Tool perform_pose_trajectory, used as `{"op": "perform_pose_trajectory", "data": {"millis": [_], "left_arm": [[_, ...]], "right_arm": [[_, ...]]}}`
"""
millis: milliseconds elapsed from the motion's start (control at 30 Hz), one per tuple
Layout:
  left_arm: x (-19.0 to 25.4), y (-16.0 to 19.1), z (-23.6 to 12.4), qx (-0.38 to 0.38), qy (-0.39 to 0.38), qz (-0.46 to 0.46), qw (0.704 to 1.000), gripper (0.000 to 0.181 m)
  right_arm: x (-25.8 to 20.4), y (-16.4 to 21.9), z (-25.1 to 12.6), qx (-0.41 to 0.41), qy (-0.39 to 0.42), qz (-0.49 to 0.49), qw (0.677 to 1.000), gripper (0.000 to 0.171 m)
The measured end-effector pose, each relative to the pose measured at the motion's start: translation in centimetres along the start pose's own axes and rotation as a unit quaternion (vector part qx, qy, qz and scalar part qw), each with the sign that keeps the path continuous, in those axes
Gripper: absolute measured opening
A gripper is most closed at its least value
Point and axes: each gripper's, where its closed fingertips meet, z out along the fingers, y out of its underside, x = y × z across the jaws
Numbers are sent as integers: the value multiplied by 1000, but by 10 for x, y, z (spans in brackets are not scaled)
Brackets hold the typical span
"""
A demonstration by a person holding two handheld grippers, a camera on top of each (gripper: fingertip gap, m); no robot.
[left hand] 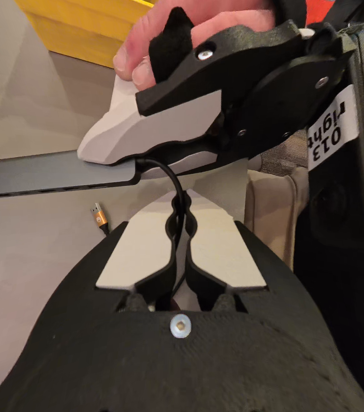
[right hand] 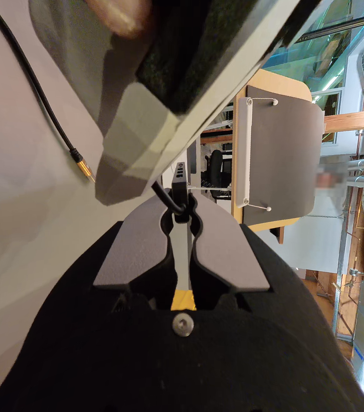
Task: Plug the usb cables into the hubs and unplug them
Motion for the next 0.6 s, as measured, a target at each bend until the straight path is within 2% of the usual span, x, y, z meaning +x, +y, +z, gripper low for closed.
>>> {"op": "perform_pose_trajectory", "data": {"millis": [100, 300, 400, 600], "left_arm": [[2, -3, -4, -1, 10, 2, 1000, 2], [21, 1, -5, -41, 41, 55, 997, 1], [20, 8, -3, -75, 16, 90, 993, 1], [16, 7, -4, -73, 4, 105, 992, 5]], "right_arm": [[1, -1, 0, 6, 1, 1, 1000, 12], [-14, -6, 8, 5, -25, -13, 1000, 28], [-21, -8, 7, 10, -51, -9, 999, 14], [-31, -6, 7, 8, -86, 1, 996, 10]]}}
